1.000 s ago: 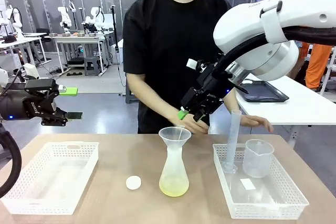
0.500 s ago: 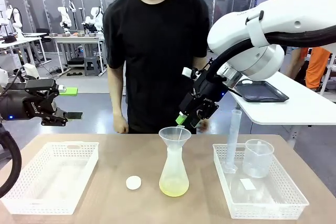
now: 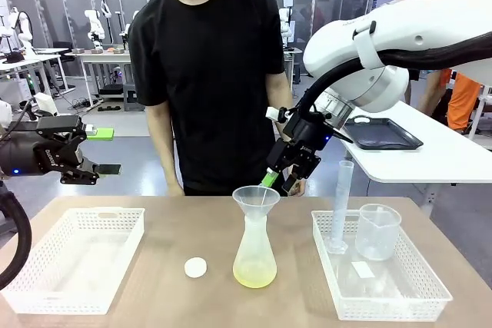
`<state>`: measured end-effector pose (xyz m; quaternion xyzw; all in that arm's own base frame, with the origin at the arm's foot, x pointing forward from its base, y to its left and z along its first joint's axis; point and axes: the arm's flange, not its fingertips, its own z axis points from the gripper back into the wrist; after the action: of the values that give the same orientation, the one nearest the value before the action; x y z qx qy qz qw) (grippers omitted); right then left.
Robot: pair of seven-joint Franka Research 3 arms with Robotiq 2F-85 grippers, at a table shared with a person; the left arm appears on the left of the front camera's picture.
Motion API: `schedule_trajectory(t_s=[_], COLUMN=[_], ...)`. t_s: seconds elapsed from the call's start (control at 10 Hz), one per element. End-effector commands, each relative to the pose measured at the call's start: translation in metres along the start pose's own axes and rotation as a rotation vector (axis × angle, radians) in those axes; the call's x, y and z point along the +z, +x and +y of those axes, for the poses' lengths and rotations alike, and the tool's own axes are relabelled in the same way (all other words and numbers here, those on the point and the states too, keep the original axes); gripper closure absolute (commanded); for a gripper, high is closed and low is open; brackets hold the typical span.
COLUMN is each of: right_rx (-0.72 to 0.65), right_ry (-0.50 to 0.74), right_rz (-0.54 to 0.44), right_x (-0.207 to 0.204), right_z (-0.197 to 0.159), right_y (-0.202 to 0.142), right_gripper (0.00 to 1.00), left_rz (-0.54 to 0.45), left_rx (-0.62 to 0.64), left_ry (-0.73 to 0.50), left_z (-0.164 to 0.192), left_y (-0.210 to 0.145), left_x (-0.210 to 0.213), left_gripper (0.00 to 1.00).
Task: Prepare the solutions needed for the experiment.
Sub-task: Once the solution is in the Big flask , pick up the Plastic Funnel and place it back into the right Organizing basket.
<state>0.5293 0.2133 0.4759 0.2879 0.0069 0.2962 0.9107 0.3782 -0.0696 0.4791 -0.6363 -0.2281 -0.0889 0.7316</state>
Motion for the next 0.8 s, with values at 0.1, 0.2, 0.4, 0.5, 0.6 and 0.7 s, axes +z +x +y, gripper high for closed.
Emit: schedule_trajectory(t_s=[0.1,0.2,0.4,0.5,0.6,0.7], right_rx=[-0.013,-0.018,-0.027,-0.027,-0.027,-0.031], right_ry=[-0.005,-0.007,-0.008,-0.007,-0.006,0.008], right_rz=[0.067,0.080,0.095,0.096,0.091,0.089], right_x=[-0.007,-0.012,-0.020,-0.025,-0.028,-0.030], right_z=[-0.006,-0.007,-0.011,-0.012,-0.013,-0.013], right_y=[0.012,0.014,0.016,0.018,0.019,0.021], right_gripper=[0.22,0.22,0.22,0.22,0.22,0.22], left_rz=[0.000,0.000,0.000,0.000,0.000,0.000], left_rx=[0.000,0.000,0.000,0.000,0.000,0.000], left_ry=[-0.006,-0.006,-0.006,-0.006,-0.006,-0.006], left_z=[-0.001,-0.001,-0.001,-0.001,-0.001,-0.001], left_y=[0.000,0.000,0.000,0.000,0.000,0.000], left_x=[-0.003,-0.003,-0.003,-0.003,-0.003,-0.003], left_gripper=[0.00,0.00,0.00,0.00,0.00,0.00])
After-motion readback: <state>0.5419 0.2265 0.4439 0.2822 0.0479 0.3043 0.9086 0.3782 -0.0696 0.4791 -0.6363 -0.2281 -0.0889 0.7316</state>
